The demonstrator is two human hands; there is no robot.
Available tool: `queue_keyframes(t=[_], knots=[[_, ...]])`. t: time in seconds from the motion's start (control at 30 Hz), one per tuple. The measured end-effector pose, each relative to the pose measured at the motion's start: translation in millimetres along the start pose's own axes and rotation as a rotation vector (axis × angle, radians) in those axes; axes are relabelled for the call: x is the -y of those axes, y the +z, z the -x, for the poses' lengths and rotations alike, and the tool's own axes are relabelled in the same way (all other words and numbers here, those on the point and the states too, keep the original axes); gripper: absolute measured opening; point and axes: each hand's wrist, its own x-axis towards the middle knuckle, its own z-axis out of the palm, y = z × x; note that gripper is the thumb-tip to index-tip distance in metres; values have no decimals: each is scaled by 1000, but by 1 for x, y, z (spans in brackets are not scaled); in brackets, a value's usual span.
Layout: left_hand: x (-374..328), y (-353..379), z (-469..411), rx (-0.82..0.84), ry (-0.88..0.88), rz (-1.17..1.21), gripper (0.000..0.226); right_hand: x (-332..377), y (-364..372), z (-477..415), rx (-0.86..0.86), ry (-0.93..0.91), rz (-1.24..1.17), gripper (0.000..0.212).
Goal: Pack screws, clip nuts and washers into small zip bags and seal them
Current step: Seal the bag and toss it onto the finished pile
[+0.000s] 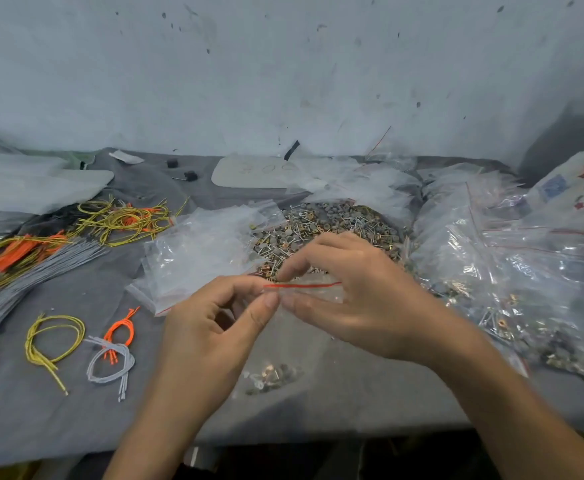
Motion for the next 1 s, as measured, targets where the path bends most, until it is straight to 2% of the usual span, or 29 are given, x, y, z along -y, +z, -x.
queue_keyframes(t=[0.17,0.33,0.53,0.77,1.0], knots=[[-8,-1,5,-18,-9,49,6,7,1,2,-33,-65,-35,10],[-17,-3,9,0,75,16,7,13,1,8,-84,-94,-81,6],[-26,-4,14,-19,107,-5,12,19,1,15,-200,-152,3,4],[-24,-18,18,-69,105,-117,14,-1,-2,31,-316,-91,-17,6],[-14,-24,20,-78,23,-78,23,-25,-7,53,-285,1,-132,6]])
